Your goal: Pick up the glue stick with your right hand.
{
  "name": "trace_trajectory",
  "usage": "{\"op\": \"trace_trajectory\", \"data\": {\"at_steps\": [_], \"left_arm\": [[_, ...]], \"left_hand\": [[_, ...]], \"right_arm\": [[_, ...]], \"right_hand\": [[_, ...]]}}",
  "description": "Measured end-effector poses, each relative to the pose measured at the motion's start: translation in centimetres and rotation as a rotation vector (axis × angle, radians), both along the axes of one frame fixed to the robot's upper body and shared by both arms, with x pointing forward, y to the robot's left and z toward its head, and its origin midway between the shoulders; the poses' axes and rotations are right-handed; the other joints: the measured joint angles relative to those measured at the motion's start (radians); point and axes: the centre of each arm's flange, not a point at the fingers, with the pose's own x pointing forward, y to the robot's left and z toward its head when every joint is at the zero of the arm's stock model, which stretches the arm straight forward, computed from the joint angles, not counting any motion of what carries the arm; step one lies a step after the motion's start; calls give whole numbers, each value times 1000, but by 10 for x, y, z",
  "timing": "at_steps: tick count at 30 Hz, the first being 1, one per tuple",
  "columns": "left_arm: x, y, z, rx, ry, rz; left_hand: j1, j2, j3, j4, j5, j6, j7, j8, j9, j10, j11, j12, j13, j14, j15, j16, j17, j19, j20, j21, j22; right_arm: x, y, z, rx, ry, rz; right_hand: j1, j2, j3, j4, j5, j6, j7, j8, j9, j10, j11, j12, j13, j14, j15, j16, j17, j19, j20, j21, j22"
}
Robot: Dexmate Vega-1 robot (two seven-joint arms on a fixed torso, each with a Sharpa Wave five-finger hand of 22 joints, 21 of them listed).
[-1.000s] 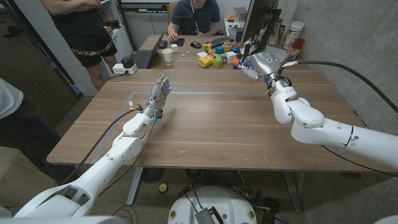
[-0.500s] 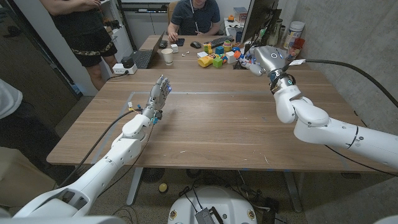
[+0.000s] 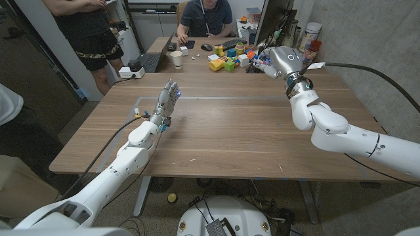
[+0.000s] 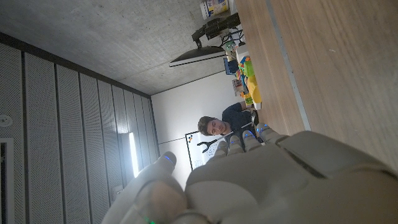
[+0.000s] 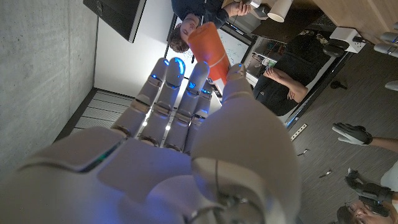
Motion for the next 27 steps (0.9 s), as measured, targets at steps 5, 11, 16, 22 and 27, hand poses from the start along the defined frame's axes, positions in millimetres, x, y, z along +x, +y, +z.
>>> {"op": "trace_trajectory", "data": {"at_steps": [5, 11, 16, 22, 27], "left_arm": [[-1, 0, 0, -1, -2, 0], [-3, 1, -1, 0, -3, 1], [-4, 1, -1, -1, -3, 0], [-4, 2, -1, 0, -4, -2], [-4, 3, -1, 2, -4, -4]], "left_hand": [[0, 0, 0, 0, 0, 0, 0, 0, 0, 0, 0, 0, 0, 0, 0, 0, 0, 0, 0, 0, 0], [0, 0, 0, 0, 0, 0, 0, 0, 0, 0, 0, 0, 0, 0, 0, 0, 0, 0, 0, 0, 0], [0, 0, 0, 0, 0, 0, 0, 0, 0, 0, 0, 0, 0, 0, 0, 0, 0, 0, 0, -4, 0], [0, 0, 0, 0, 0, 0, 0, 0, 0, -2, 2, 0, 0, 0, 0, 0, 0, 0, 0, -4, 0], [0, 0, 0, 0, 0, 0, 0, 0, 0, -2, 2, 0, 0, 0, 0, 0, 0, 0, 0, -4, 0]], "right_arm": [[-1, 0, 0, 1, -2, 1], [-2, 0, -1, 3, -5, 3], [-2, 0, -2, 3, -8, 4], [-4, 2, -3, 4, -12, 5], [-4, 2, -4, 7, -14, 3]], "right_hand": [[0, 0, 0, 0, -3, 0, 0, -2, 0, 0, 0, 0, 1, 0, 0, 0, 3, -1, -1, 6, 0], [0, 0, -4, 4, -3, 0, 0, 0, 0, 0, 0, 0, 0, 0, 0, 0, 1, -4, -4, 8, -5], [0, 0, -4, 4, -3, 0, 0, 2, 0, 0, 0, 8, 0, 0, 0, 0, 3, -4, -3, 16, -5], [0, 0, -4, 4, -6, 0, 0, 2, 0, 0, 1, 8, 0, 0, 0, 0, 1, -4, -3, 22, -5], [0, 0, -4, 4, -7, 0, 0, 2, 0, 0, 0, 8, 0, 0, 0, 3, 0, -8, -7, 29, -9]]}}
